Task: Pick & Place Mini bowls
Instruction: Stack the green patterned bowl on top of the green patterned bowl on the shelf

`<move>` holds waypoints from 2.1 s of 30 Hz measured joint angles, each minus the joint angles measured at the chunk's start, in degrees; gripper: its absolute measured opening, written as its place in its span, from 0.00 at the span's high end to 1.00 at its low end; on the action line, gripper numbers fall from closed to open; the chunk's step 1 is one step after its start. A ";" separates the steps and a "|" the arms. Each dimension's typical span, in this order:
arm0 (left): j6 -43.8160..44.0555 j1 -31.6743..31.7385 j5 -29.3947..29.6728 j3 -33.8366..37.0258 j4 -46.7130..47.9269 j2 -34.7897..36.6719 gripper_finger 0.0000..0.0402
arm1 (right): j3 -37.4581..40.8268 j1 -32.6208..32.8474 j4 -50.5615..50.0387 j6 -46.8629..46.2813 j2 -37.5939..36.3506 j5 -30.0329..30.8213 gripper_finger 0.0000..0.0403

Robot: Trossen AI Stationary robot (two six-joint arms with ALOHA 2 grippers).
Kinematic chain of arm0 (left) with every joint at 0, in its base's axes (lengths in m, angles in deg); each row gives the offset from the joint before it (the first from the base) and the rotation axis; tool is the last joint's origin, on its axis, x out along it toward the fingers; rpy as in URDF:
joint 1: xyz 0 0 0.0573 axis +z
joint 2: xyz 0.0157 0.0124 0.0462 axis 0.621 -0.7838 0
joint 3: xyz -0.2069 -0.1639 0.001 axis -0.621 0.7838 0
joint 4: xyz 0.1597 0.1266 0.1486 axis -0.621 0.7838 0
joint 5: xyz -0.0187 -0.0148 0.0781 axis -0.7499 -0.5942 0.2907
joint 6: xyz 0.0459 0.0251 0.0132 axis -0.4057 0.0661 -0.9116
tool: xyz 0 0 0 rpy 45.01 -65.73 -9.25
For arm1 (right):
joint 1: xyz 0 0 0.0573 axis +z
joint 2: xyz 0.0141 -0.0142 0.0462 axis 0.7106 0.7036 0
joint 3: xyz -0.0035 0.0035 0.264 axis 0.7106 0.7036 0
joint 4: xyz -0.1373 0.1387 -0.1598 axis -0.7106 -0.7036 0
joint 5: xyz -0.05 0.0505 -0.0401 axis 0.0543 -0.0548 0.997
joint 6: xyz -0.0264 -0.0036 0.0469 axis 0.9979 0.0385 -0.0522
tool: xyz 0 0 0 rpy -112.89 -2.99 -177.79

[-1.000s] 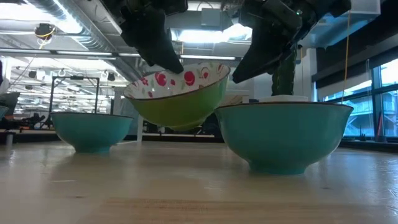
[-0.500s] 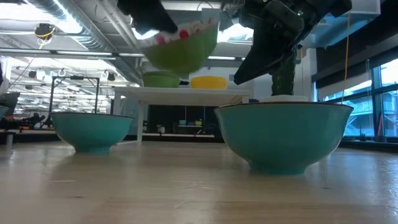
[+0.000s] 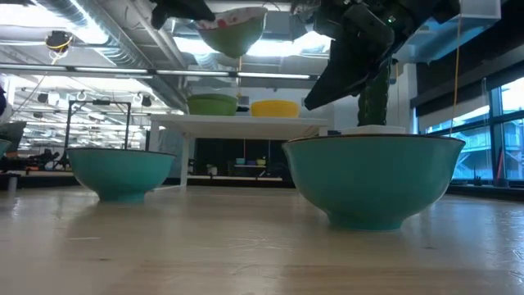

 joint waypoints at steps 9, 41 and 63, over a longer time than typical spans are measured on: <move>0.56 7.47 0.88 0.00 0.88 0.36 0.98 | 0.00 0.02 0.00 -0.02 0.00 0.00 0.71; 2.29 31.60 -12.31 0.00 -4.33 -5.27 0.98 | 0.00 -2.99 -0.80 2.28 0.00 3.68 0.71; 2.16 33.81 -17.92 0.00 -8.36 -9.13 0.98 | 0.00 -2.99 -1.33 2.16 0.00 3.63 0.71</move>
